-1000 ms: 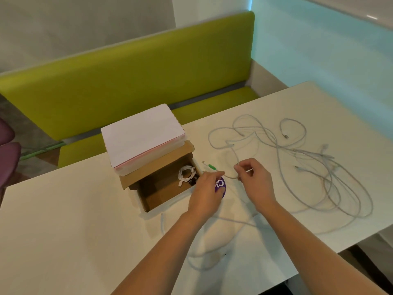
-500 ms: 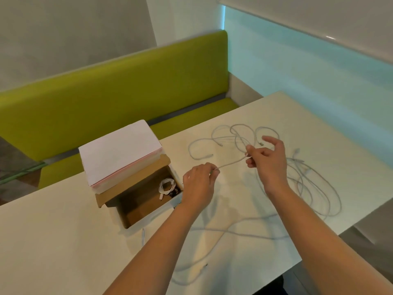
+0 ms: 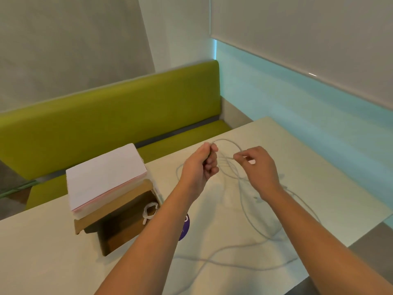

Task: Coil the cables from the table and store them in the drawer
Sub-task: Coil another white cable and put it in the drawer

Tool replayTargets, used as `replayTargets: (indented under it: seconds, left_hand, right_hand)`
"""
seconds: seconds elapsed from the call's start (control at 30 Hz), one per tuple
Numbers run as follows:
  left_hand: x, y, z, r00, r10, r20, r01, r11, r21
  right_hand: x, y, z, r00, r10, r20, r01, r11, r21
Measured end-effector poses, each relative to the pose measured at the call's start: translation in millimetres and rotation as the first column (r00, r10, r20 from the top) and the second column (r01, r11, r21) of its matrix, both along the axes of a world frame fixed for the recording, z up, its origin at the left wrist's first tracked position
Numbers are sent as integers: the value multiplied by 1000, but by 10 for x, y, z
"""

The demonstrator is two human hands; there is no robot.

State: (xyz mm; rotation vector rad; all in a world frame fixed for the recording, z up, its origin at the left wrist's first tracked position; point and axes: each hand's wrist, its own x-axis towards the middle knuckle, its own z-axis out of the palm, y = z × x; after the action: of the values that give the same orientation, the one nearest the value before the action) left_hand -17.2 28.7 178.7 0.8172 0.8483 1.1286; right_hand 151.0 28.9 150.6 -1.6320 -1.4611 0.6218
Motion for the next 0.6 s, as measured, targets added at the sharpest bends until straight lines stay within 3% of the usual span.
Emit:
replayTargets:
  seconds: [0.13, 0.33, 0.47, 0.6]
  left_hand:
    - [155, 196, 161, 985, 63, 158, -65, 998, 9]
    - [304, 400, 247, 979, 186, 83, -190, 981, 38]
    - [418, 496, 233, 973, 231, -8, -228, 966, 125]
    - [520, 563, 128, 931, 256, -259, -203, 955, 214]
  right_hand:
    - [-37, 109, 56, 954, 82, -289, -123, 984, -127]
    - [-19, 193, 76, 890, 69, -451, -173, 966, -194]
    - [12, 248, 93, 956, 154, -251, -217, 944, -246]
    - [60, 330, 130, 940, 342, -9, -324, 881, -343]
